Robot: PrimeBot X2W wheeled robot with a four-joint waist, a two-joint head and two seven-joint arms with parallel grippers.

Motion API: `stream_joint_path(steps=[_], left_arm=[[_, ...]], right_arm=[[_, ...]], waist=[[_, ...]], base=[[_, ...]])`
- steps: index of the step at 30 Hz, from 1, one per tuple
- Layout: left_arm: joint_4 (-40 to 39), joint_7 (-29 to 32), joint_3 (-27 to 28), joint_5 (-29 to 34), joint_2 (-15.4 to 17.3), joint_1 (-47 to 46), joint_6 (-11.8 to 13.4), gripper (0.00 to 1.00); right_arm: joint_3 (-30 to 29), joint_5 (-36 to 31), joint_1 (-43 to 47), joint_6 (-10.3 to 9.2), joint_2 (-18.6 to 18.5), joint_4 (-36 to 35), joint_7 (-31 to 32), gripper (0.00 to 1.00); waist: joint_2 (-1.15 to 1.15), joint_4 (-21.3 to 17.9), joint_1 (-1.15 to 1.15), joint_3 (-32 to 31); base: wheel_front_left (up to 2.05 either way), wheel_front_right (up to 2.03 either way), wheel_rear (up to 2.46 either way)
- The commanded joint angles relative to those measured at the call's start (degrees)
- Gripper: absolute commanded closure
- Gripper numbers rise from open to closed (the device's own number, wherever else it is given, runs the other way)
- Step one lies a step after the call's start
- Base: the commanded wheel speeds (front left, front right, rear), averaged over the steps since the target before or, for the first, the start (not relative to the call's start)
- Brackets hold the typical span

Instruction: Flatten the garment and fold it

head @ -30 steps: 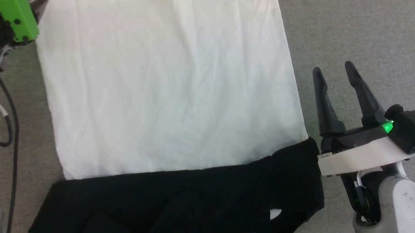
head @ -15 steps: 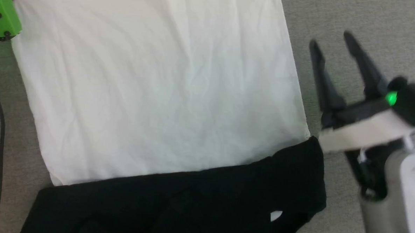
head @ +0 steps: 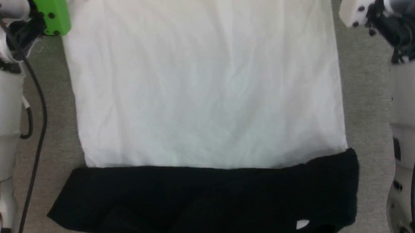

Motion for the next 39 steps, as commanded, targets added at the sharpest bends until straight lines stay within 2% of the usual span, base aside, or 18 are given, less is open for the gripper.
stream_joint_path(steps=[1,5,10,11,12,14,15,16,23,32,36,39], left_arm=[[0.3,-0.9,-0.5,-0.4,-0.6,-1.5,-0.7,1.00],[1.4,-3.0,-1.3,-0.5,-1.8,-2.7,-1.7,1.00],[3.0,-5.1,-2.0,-0.3,-2.2,-3.8,-2.7,1.00],[3.4,-5.5,-2.1,-0.3,-2.3,-4.1,-3.0,1.00],[3.8,-5.9,-2.2,-0.3,-2.3,-4.3,-3.2,1.00],[4.4,-6.8,-2.3,-0.1,-2.3,-4.6,-3.5,1.00],[4.6,-7.7,-2.5,0.2,-2.2,-4.9,-3.7,1.00],[4.8,-8.5,-2.4,0.5,-2.1,-5.2,-3.9,1.00],[6.3,-24.6,-2.6,5.5,-1.1,-8.8,-5.1,1.00],[10.3,-45.6,-3.0,13.3,-0.1,-14.4,-2.7,1.00],[12.4,-50.9,-2.9,14.5,-0.2,-16.3,-1.7,1.00],[14.5,-52.2,-3.7,14.0,-0.6,-16.0,-3.0,1.00]], right_arm=[[-0.7,-1.8,-2.4,-0.09,0.3,2.7,2.4,0.00],[-3.0,-5.9,-6.9,-0.09,1.0,9.0,8.1,0.00],[-4.8,-9.9,-9.6,-0.09,1.6,13.5,14.3,0.00],[-5.5,-10.7,-9.9,-0.09,1.8,14.2,15.7,0.48],[-5.8,-11.3,-10.2,-0.09,1.9,14.5,16.8,0.56],[-6.0,-12.9,-10.6,-0.09,2.0,14.7,18.5,0.82],[-6.0,-13.4,-10.7,-0.09,2.1,14.4,18.9,1.00],[-5.8,-13.7,-10.9,-0.09,2.1,14.0,18.7,1.00],[-6.1,-16.4,-12.3,-0.09,1.3,10.6,4.9,1.00],[-7.6,-18.6,-15.3,-0.09,0.9,12.7,-12.8,1.00],[-8.3,-18.7,-16.6,-0.09,1.0,14.1,-18.5,1.00],[-7.4,-17.2,-16.5,-0.09,1.2,15.5,-21.5,1.00]], waist=[[0.00,2.3,0.00,0.9],[0.00,3.7,0.00,1.7],[0.00,4.2,0.00,2.5],[0.00,4.2,0.00,2.7],[0.00,4.2,0.00,2.7],[0.00,4.1,0.00,2.8],[0.00,4.0,0.00,2.9],[0.00,3.9,0.00,3.0],[0.00,3.0,0.00,3.2],[0.00,2.1,0.00,2.3],[0.00,1.9,0.00,1.8],[0.00,2.0,0.00,0.9]], base=[[0.00,0.00,0.00],[0.00,0.00,0.00],[0.00,0.00,0.00],[0.00,0.00,0.00],[0.00,0.00,0.00],[0.00,0.00,0.00],[0.00,0.00,0.00],[0.00,0.00,0.00],[0.00,0.00,0.00],[0.00,0.00,0.00],[0.00,0.00,0.00],[0.00,0.00,0.00]])
